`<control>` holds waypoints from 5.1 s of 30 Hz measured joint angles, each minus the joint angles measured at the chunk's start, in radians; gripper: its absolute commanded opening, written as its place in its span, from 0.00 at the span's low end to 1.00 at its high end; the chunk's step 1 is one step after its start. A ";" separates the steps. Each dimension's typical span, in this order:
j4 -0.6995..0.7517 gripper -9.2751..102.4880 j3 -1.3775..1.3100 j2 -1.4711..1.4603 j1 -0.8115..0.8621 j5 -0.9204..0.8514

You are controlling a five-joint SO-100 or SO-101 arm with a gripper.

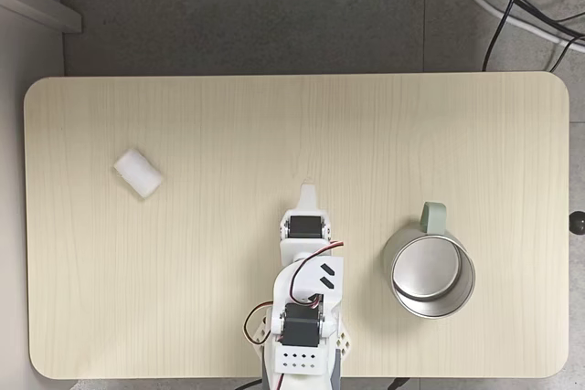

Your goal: Grasp a dressing and put it in the cup.

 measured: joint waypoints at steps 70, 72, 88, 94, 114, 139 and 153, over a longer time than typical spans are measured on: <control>0.841 0.30 2.146 2.266 -0.792 -1.287; 0.841 0.30 2.189 2.333 -0.811 -1.284; 0.841 0.30 2.404 2.605 -0.815 -1.252; 0.841 0.28 2.450 2.674 -0.815 -1.236; 0.841 0.08 2.485 2.592 -0.844 -1.103; 0.844 0.08 1.936 1.341 -0.489 -0.508; 0.844 0.08 1.902 1.080 0.410 -0.141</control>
